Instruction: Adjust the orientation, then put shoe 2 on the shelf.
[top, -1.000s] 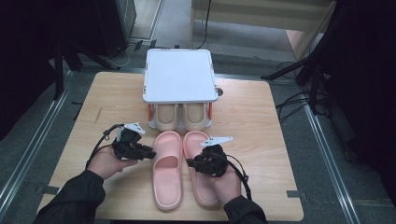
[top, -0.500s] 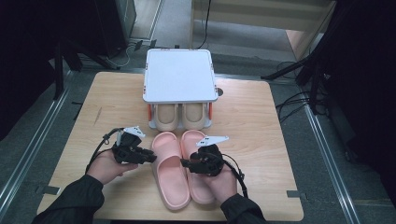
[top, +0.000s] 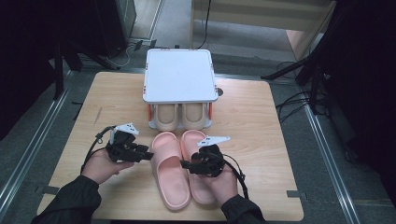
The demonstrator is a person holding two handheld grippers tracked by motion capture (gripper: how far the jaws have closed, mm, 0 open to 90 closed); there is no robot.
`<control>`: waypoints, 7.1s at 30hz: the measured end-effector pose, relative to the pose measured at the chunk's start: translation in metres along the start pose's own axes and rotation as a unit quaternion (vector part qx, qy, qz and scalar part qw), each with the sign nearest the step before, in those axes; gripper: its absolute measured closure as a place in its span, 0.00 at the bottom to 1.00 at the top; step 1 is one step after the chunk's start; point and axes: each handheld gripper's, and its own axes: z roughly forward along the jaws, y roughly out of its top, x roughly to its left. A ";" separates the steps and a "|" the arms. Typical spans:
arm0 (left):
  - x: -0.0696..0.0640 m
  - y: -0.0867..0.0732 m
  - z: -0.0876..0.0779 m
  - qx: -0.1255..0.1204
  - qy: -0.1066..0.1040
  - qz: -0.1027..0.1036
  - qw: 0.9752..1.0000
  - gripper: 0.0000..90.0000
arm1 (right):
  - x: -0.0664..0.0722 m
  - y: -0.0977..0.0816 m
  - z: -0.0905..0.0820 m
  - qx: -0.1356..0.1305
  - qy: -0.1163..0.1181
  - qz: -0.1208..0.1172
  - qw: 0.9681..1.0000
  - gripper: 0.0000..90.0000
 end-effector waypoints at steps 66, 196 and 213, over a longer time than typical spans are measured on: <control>0.021 0.016 -0.008 -0.039 0.009 -0.025 0.999 0.53 | 0.029 -0.012 0.039 -0.055 -0.155 0.070 0.984 0.58; 0.045 -0.054 -0.055 -0.048 0.066 -0.110 0.991 0.41 | 0.015 0.216 -0.043 0.040 0.170 -0.234 0.956 0.84; 0.047 -0.050 -0.053 -0.048 0.053 -0.107 0.992 0.41 | -0.024 0.262 -0.026 0.006 0.008 -0.103 0.995 0.84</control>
